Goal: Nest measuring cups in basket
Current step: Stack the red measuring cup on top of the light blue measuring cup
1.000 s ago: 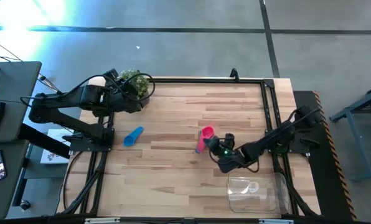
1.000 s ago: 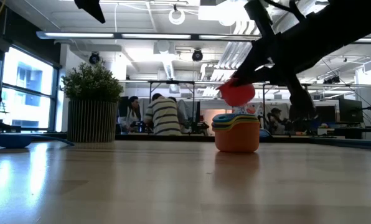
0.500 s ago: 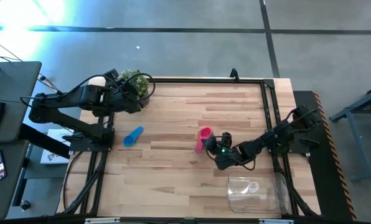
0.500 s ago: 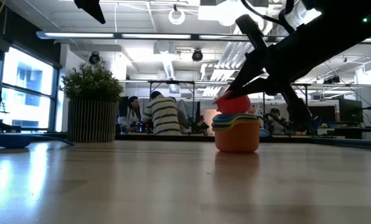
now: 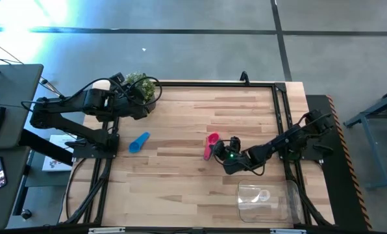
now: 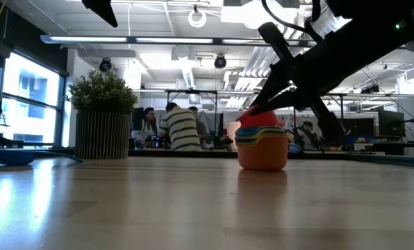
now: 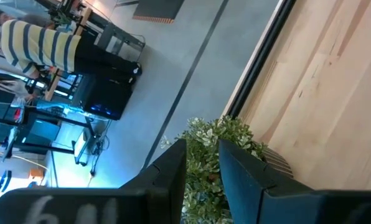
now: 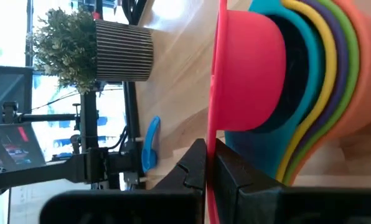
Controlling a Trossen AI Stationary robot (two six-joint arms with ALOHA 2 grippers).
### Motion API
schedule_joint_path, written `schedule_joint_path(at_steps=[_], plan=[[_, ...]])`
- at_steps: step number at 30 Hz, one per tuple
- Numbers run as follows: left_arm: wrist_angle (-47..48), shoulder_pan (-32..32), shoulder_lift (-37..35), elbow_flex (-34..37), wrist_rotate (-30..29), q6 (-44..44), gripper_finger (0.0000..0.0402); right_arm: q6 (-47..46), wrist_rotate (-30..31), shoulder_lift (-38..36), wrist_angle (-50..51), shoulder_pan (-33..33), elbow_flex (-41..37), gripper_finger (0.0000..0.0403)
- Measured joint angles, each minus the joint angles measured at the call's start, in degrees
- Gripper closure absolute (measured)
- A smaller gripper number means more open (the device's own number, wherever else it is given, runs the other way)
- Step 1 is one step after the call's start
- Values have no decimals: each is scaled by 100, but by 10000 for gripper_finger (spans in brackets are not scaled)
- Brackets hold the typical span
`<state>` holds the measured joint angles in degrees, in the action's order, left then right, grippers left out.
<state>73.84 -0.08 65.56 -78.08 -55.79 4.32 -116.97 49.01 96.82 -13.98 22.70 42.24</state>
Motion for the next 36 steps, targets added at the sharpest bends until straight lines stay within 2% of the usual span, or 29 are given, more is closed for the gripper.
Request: schedule_joint_path(at_steps=[6, 15, 20, 29, 36], plan=[[0, -1, 0, 0, 0, 0, 316, 7, -198, -4, 59, 4, 2, 394], [0, -1, 0, 0, -2, -1, 316, 41, -181, -4, 121, 4, 2, 329], [0, -1, 0, 0, -4, -2, 316, 44, -169, -31, 82, 45, 2, 307], [0, 0, 0, 0, -6, -4, 316, -132, -136, -92, 67, 317, 2, 300], [-11, 1, 0, 0, -7, -241, 316, -151, 279, -92, -164, 521, 4, 300]])
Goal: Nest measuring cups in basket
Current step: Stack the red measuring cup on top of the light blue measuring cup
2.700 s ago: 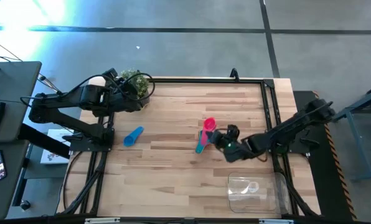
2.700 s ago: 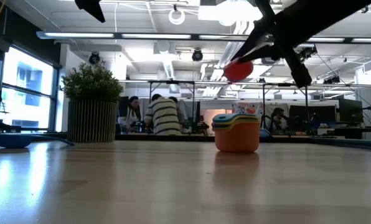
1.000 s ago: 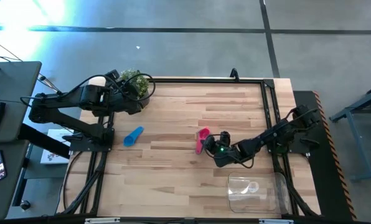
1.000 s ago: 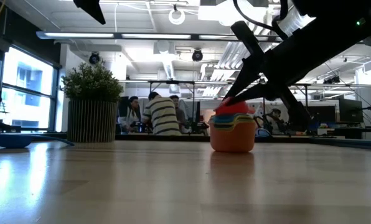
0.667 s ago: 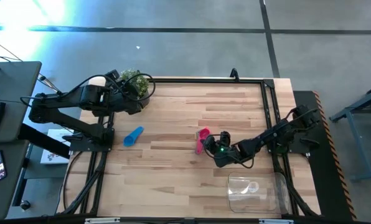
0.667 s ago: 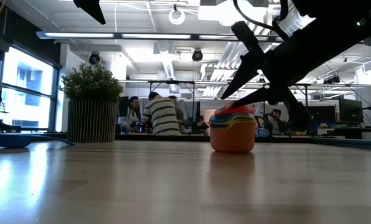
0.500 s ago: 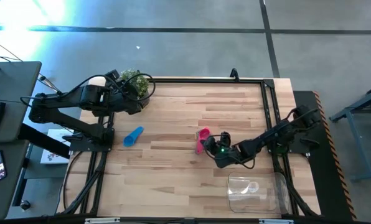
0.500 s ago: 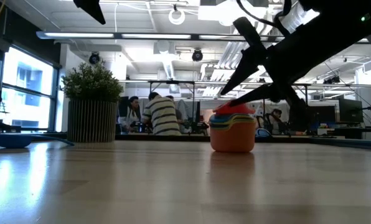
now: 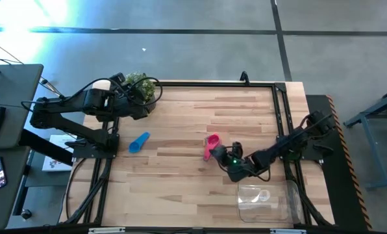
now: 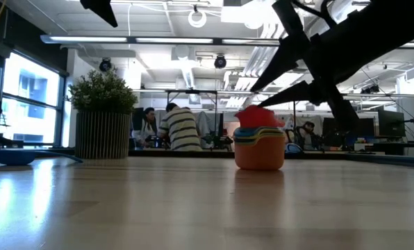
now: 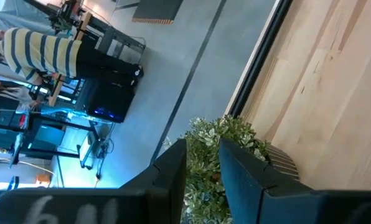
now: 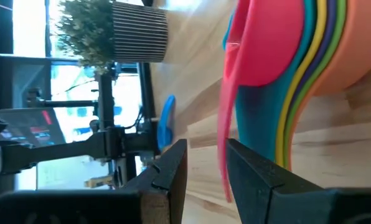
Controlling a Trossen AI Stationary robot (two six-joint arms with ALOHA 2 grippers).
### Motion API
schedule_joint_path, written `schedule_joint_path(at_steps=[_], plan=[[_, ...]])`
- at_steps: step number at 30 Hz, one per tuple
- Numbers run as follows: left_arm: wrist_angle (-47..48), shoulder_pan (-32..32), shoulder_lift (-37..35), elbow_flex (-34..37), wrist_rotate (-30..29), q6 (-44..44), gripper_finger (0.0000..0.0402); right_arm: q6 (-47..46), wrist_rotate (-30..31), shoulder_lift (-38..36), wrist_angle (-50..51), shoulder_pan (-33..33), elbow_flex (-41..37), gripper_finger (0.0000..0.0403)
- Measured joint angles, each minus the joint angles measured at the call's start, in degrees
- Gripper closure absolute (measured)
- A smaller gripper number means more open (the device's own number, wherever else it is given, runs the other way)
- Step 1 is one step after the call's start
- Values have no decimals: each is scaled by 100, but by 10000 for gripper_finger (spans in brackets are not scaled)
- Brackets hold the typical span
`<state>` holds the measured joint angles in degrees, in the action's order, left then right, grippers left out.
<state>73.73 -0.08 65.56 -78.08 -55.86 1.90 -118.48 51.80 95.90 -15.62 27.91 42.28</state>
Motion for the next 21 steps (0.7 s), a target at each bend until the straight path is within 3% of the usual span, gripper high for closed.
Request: schedule_joint_path(at_steps=[14, 21], plan=[[-7, 0, 0, 0, 0, -35, 316, -49, 786, 0, -101, 133, 0, 300], [-7, 0, 0, 0, 89, 15, 316, 1153, 1092, 0, -646, -62, 0, 300]])
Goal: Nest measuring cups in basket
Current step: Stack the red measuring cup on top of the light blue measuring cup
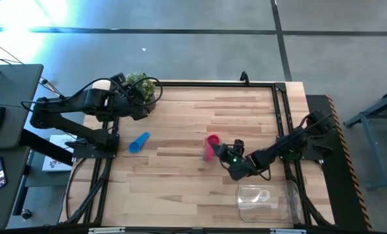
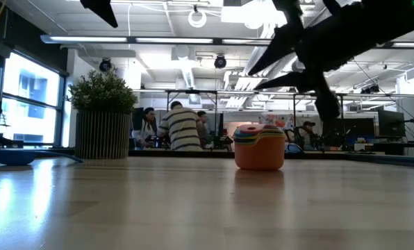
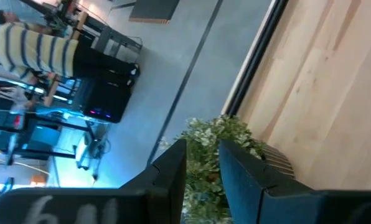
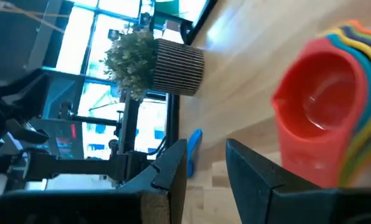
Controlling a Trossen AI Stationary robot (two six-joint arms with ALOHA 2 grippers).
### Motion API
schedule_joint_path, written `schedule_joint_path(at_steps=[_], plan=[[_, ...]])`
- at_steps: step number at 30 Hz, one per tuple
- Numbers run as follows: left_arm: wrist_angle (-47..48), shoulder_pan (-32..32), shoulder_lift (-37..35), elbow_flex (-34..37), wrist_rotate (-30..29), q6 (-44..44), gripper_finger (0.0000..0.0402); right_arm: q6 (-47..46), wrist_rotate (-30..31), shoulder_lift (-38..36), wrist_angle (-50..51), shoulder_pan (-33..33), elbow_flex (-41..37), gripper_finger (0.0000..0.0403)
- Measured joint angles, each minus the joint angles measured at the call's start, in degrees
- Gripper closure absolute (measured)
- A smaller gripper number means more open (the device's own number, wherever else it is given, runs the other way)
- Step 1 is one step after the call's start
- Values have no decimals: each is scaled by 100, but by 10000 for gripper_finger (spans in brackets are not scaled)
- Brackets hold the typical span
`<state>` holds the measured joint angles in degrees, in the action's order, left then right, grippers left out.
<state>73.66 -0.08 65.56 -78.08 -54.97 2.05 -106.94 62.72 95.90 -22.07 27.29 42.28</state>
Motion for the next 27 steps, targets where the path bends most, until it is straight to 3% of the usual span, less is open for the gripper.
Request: schedule_joint_path(at_steps=[3, 8, 11, 19, 27], plan=[[-8, -1, 0, 0, 186, 90, 316, 557, -231, 0, -310, -143, 0, 300], [-26, -1, 0, 0, 491, 400, 316, 939, -2018, -97, -270, -374, 2, 300], [-23, 0, 0, 0, 618, 484, 316, 1021, -2660, -197, -245, -420, 2, 300], [-28, 0, 21, 0, 636, 486, 316, 2710, -2593, -1136, -57, -442, 110, 300], [-25, -1, 26, 0, 639, 487, 316, 3722, -2941, -1930, 2691, -584, 1096, 300]])
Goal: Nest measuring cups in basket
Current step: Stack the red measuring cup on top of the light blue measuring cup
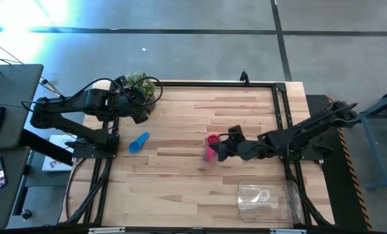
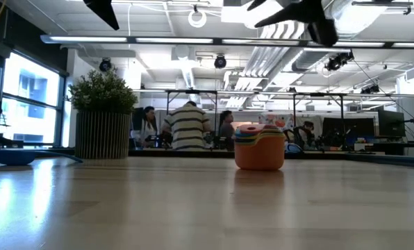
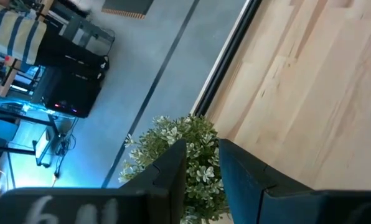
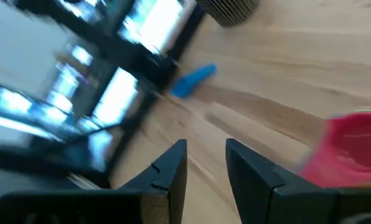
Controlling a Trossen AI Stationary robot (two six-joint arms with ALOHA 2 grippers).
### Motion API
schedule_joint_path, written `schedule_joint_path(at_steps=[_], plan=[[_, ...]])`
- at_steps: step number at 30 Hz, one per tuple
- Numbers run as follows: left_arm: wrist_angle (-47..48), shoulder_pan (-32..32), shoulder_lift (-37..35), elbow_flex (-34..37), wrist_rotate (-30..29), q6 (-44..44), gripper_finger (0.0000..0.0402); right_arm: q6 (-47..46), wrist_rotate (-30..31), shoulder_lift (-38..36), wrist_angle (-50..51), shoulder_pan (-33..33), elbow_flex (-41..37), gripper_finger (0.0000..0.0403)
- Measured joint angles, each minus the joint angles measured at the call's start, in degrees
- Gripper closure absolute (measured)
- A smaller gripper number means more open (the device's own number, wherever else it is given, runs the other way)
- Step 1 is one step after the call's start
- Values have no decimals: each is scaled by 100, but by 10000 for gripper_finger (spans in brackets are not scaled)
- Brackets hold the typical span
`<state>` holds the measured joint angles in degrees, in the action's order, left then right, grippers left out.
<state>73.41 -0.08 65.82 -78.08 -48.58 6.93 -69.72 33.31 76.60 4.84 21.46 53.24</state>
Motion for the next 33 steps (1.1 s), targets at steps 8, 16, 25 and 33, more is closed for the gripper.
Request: schedule_joint_path(at_steps=[8, 16, 25, 33], plan=[[-7, -1, -2, 0, 0, 161, 316, 573, -1507, 184, 3653, -463, 1751, 300], [-18, -1, -2, 0, 0, 505, 316, 673, -2609, 917, 4629, -691, 1892, 300], [-18, -1, 0, 0, 2, 605, 316, 700, -2805, 1774, 4514, -645, 1889, 300], [-22, -1, 0, 0, 1, 650, 316, 568, -2689, 2201, 4416, -777, 1889, 300]])
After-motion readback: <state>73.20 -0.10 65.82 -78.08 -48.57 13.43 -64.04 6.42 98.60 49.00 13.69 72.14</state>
